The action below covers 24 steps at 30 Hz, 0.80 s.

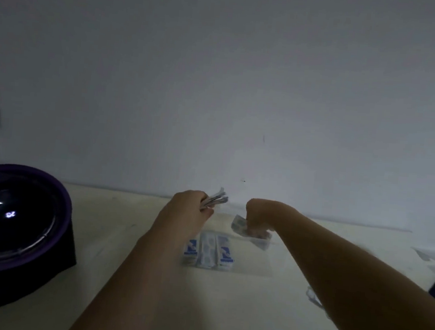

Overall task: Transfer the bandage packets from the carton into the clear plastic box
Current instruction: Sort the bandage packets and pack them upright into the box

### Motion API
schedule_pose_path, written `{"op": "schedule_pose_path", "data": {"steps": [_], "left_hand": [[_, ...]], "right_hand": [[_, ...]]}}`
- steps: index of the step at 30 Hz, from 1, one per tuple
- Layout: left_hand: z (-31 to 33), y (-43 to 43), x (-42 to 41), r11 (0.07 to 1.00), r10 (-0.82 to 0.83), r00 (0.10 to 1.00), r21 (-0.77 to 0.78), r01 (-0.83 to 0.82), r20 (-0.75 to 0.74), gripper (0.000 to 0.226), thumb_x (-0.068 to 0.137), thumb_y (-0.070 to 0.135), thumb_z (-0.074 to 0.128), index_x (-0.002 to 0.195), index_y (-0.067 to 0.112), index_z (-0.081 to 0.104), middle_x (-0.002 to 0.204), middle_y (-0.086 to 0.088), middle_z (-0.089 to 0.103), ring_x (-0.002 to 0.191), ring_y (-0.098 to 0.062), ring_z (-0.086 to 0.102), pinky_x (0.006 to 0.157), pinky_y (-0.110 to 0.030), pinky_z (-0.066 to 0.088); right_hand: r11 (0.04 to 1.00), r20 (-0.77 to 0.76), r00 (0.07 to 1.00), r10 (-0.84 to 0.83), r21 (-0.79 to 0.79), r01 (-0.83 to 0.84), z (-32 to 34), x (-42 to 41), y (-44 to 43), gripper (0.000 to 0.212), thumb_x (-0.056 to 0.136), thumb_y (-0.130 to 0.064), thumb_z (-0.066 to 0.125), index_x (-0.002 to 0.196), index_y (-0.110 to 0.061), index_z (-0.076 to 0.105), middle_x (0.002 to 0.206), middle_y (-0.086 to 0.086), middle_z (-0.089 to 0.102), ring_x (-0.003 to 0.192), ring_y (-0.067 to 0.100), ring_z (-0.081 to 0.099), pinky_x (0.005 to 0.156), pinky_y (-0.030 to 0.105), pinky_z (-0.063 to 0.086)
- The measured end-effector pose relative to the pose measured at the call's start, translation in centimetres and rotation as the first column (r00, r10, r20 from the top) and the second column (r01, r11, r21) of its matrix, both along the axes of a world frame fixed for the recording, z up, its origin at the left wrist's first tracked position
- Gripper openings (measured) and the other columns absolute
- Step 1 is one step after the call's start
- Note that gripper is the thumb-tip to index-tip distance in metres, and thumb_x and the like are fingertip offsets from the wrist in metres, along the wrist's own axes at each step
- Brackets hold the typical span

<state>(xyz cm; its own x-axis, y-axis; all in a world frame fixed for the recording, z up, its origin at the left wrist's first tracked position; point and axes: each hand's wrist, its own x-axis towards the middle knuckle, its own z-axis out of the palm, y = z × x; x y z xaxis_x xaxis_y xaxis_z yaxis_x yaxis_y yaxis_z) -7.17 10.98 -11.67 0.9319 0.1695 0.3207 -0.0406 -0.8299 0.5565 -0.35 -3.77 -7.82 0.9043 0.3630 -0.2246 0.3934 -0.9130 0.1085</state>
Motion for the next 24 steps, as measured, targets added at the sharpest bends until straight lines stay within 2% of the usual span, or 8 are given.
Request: {"op": "schedule_pose_path", "data": {"steps": [5,8,11,13,15,17,22,24], "left_hand": [[-0.6,1.1,0.5,0.998,-0.025,0.998,0.057,0.028,-0.053,0.014,0.090,0.026,0.054,0.077,0.021,0.054,0.076,0.000,0.055,0.079,-0.023,0.058,0.065,-0.029,0.039],[-0.5,1.3,0.6,0.999,-0.038,0.998,0.032,0.039,-0.048,0.012,0.090,0.026,0.054,0.080,0.020,0.057,0.076,0.000,0.056,0.080,-0.023,0.058,0.065,-0.028,0.040],[-0.4,1.3,0.5,0.998,-0.058,0.998,-0.004,0.058,-0.039,0.013,0.090,0.025,0.054,0.088,0.016,0.063,0.085,-0.005,0.065,0.084,-0.023,0.061,0.071,-0.030,0.044],[-0.5,1.4,0.5,0.998,-0.064,0.997,-0.016,0.064,-0.039,0.015,0.090,0.024,0.054,0.092,0.014,0.065,0.087,-0.006,0.067,0.084,-0.023,0.062,0.072,-0.031,0.046],[-0.6,1.5,0.6,0.997,-0.070,0.997,-0.024,0.069,-0.044,0.016,0.091,0.024,0.054,0.093,0.014,0.066,0.088,-0.006,0.067,0.084,-0.023,0.062,0.072,-0.031,0.046],[-0.7,1.6,0.6,0.997,-0.074,0.996,-0.036,0.073,-0.050,0.017,0.091,0.024,0.054,0.094,0.013,0.066,0.089,-0.007,0.067,0.085,-0.023,0.062,0.072,-0.031,0.046],[-0.6,1.6,0.6,0.997,-0.073,0.996,-0.027,0.071,-0.060,0.017,0.091,0.025,0.054,0.094,0.014,0.066,0.090,-0.006,0.068,0.086,-0.022,0.062,0.070,-0.029,0.043],[-0.6,1.6,0.6,0.997,-0.073,0.995,-0.027,0.072,-0.064,0.016,0.091,0.025,0.054,0.094,0.014,0.066,0.089,-0.005,0.068,0.085,-0.022,0.062,0.069,-0.028,0.043]], "right_hand": [[0.995,-0.075,0.993,-0.090,-0.045,0.087,-1.1,0.2,1.1,0.016,0.092,-0.017,0.049,0.090,-0.003,0.054,0.074,0.005,0.048,0.065,0.017,0.047,0.058,0.023,0.038],[0.993,-0.072,0.992,-0.102,-0.064,0.098,-2.0,0.4,1.4,0.033,0.095,-0.021,0.045,0.119,0.000,0.055,0.105,0.011,0.062,0.085,0.019,0.048,0.073,0.026,0.039],[0.988,-0.113,0.982,-0.148,-0.068,0.141,-2.5,0.8,1.6,0.036,0.094,-0.024,0.050,0.121,-0.001,0.056,0.124,0.011,0.059,0.094,0.020,0.055,0.083,0.027,0.043],[0.982,-0.151,0.971,-0.183,-0.069,0.174,-2.5,1.1,1.6,0.038,0.091,-0.026,0.056,0.120,-0.002,0.057,0.122,0.010,0.060,0.095,0.020,0.058,0.078,0.026,0.043],[0.979,-0.180,0.962,-0.204,-0.066,0.195,-2.5,1.2,1.6,0.039,0.088,-0.027,0.061,0.118,-0.002,0.059,0.112,0.011,0.062,0.081,0.018,0.057,0.071,0.025,0.043],[0.979,-0.160,0.966,-0.201,-0.078,0.190,-2.7,1.3,1.6,0.039,0.087,-0.026,0.062,0.117,-0.002,0.061,0.107,0.008,0.062,0.083,0.017,0.054,0.075,0.025,0.044],[0.978,-0.170,0.964,-0.202,0.020,0.209,-3.0,0.9,1.8,0.036,0.089,-0.017,0.060,0.120,0.001,0.057,0.122,0.014,0.061,0.101,0.024,0.063,0.080,0.025,0.049],[0.970,-0.199,0.957,-0.213,0.074,0.231,-2.8,0.2,1.9,0.035,0.092,-0.013,0.056,0.123,0.003,0.052,0.125,0.017,0.058,0.092,0.022,0.063,0.079,0.026,0.052]]}}
